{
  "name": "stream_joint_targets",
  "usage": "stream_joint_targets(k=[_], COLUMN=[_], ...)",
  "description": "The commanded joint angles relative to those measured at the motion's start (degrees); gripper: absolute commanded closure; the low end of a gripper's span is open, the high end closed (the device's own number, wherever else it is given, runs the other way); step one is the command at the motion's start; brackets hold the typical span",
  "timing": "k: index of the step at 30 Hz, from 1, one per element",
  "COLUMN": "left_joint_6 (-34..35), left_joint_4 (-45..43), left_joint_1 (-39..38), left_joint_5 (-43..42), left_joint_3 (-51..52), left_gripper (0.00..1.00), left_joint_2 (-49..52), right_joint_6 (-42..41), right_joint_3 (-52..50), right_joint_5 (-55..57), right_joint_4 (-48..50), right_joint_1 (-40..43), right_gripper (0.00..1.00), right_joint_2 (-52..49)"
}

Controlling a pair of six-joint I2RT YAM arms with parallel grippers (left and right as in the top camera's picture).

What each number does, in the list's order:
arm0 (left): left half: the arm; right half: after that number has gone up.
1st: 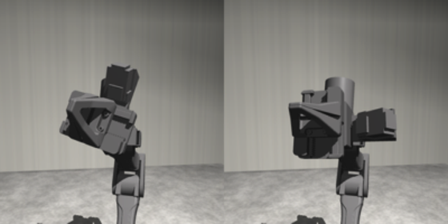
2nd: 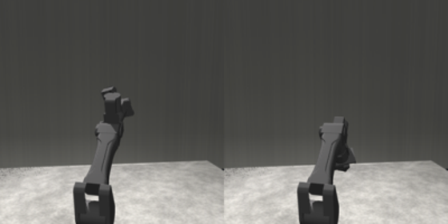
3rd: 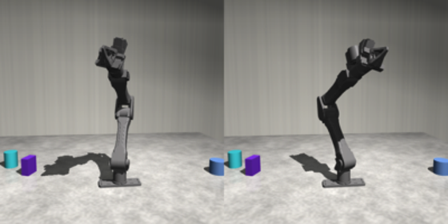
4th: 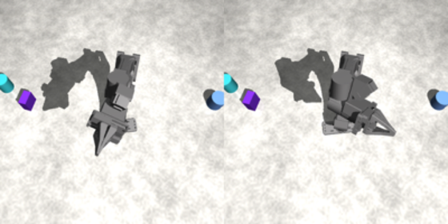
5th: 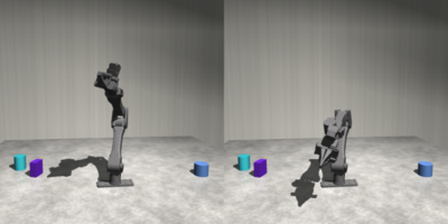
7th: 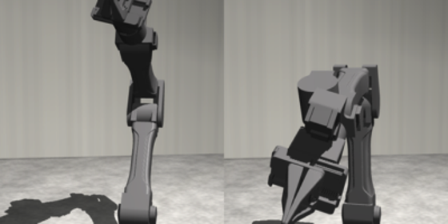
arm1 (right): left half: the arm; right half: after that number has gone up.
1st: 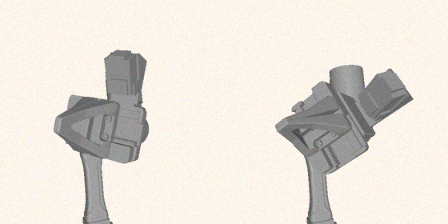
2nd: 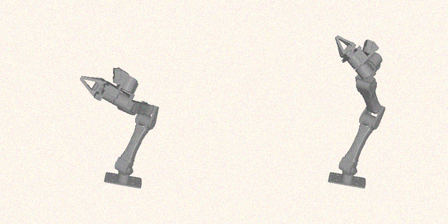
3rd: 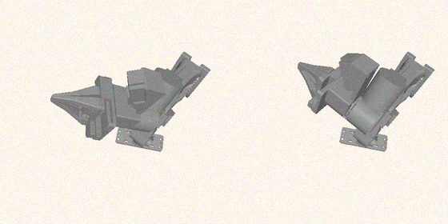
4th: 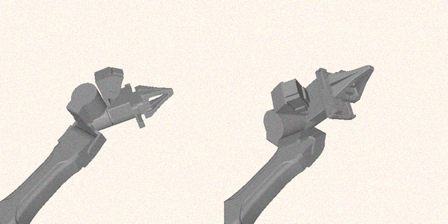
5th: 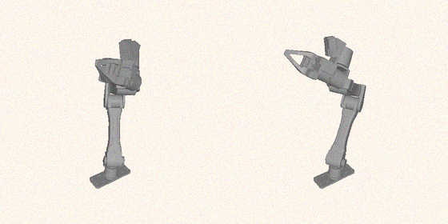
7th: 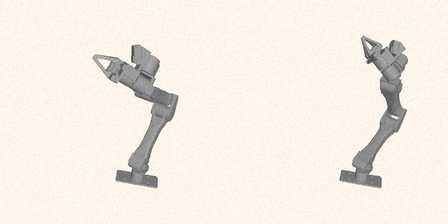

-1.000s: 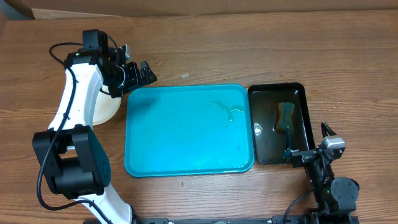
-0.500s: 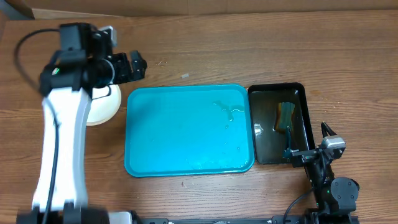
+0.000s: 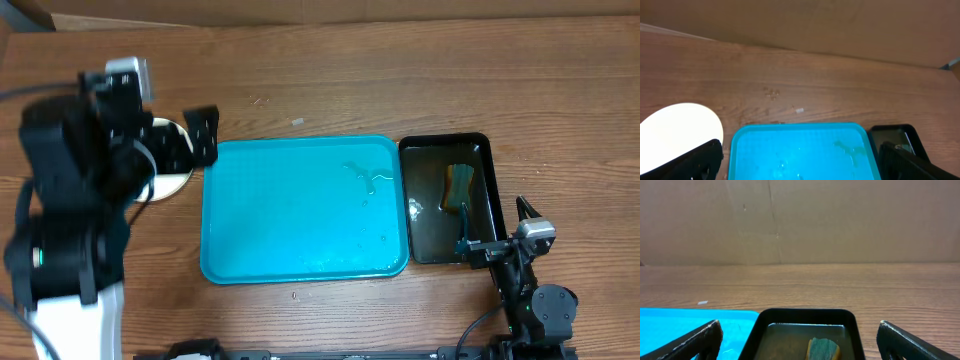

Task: Clean dirty plates on tray and stack at the side

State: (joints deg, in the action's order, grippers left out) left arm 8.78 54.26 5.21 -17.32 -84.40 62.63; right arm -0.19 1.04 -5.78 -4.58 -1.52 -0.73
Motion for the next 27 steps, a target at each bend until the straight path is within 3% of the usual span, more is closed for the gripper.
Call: stream_joint_targets(k=[1,6,10,14,23,27], left_joint_6=[-1.1,-1.0,-1.0,-0.8,0.5,0.5], left_joint_4=[1.0,0.8,-5.7,-19.9,-60.8,-66.8], left_joint_1=[-0.4,-0.4,-0.4,-0.4,-0.4,-0.4], left_joint_5=[0.4,0.4,1.2,1.2,0.9,1.7], left_joint_3=[6.1,21.7,34.8,46.8,67.5,72.1], left_gripper=[0.0,0.0,0.0,0.0,0.0,0.0], left_joint_2=[-5.9,-17.0,-26.7,-37.2,-55.8,-60.3], right_joint_6=[0.2,0.2,0.2,0.2,0.2,0.2], right_joint_3=[-0.6,-0.6,-0.6,-0.6,-0.6,-0.6], right_joint_5=[-0.3,-0.2,-0.2,-0.3,-0.3,-0.3], right_joint_4=[0.3,0.3,0.3,0.3,0.3,0.3], right_joint_1=[0.0,0.0,0.0,0.0,0.0,0.0], right_gripper=[0.0,0.0,0.0,0.0,0.0,0.0], right_joint_2=[0.6,0.6,0.6,0.6,0.6,0.6])
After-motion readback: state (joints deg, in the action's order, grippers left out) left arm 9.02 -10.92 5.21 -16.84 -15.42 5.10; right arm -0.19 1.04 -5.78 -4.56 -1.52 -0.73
